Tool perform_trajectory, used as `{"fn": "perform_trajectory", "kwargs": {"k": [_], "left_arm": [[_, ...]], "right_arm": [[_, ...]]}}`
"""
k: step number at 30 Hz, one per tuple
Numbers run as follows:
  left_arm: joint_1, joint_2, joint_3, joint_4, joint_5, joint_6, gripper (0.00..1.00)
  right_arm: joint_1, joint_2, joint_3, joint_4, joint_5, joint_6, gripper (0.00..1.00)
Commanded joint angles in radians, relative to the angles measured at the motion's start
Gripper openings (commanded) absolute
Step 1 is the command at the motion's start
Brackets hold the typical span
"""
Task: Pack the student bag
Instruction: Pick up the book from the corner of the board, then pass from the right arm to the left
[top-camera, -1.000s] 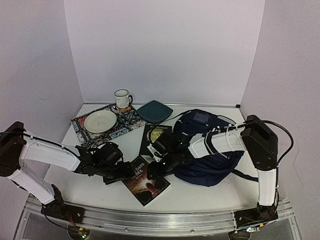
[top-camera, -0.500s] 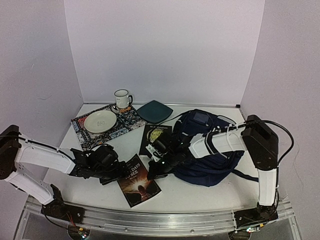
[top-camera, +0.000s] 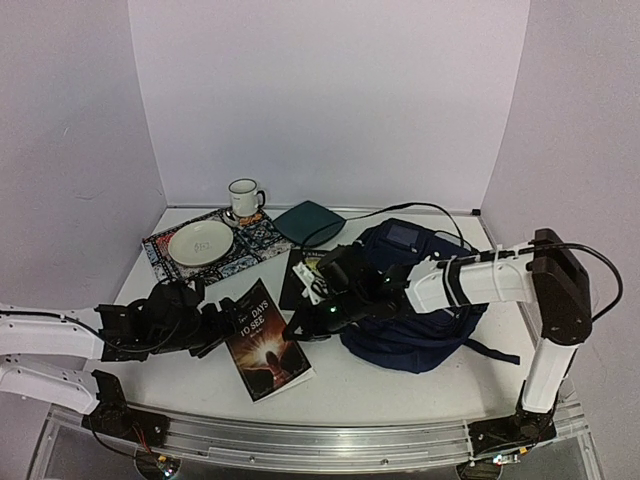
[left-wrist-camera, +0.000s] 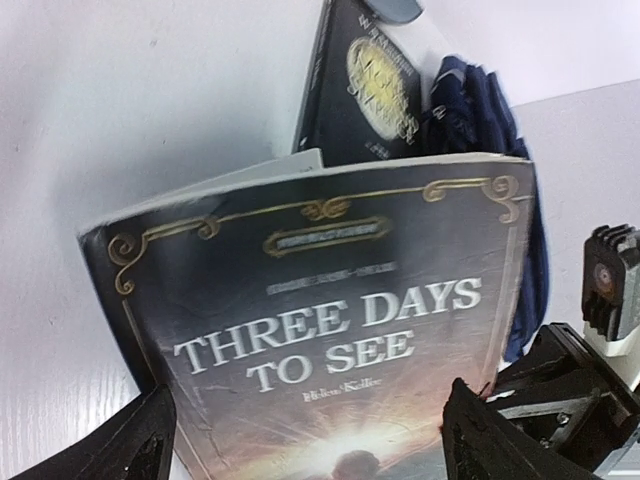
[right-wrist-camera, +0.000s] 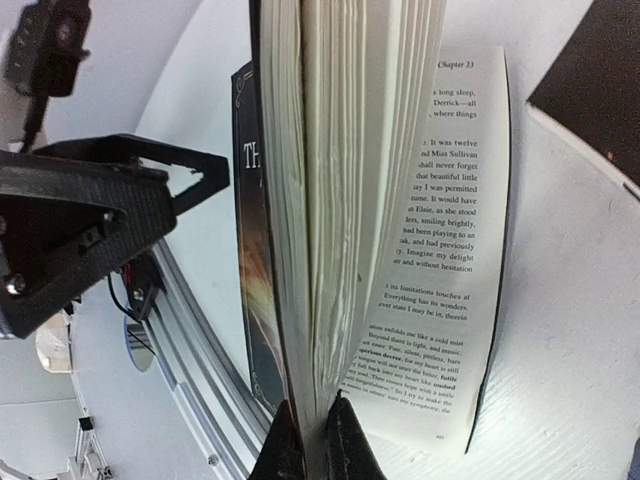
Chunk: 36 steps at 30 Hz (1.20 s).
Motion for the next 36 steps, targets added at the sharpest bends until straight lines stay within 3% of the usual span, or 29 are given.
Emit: {"fn": "perform_trajectory", "kwargs": {"k": [1, 7, 13, 19, 29, 36], "left_arm": [[-0.005, -0.082, -0.027, 0.029, -0.066, -0.012, 0.94], [-0.005, -0.142, -0.045, 0.064, -0.093, 0.0, 0.96], [-0.005, -0.149, -0.079, 0.238, -0.051, 0.012, 0.97], [-0.006, -0.091, -0.062, 0.355, -0.01, 0.043, 0.97], [-0.006, 0.038, -0.117, 0.766, 0.054, 0.059, 0.96], [-0.006, 0.156, -0.096, 0.934, 0.104, 0.037, 0.87]], "right_arm": [[-0.005, -0.124, -0.024, 0.115, 0.048, 0.012, 0.0], [-0.016, -0.213, -0.097, 0.231, 0.12, 0.06, 0.0], [-0.027, -0.312, -0.198, 0.398, 0.199, 0.131, 0.0], [-0.032, -0.376, -0.285, 0.57, 0.255, 0.18, 0.0], [-0.034, -0.43, -0.366, 0.769, 0.293, 0.237, 0.0], [-0.034, -0.434, -0.41, 0.896, 0.32, 0.274, 0.0]]}}
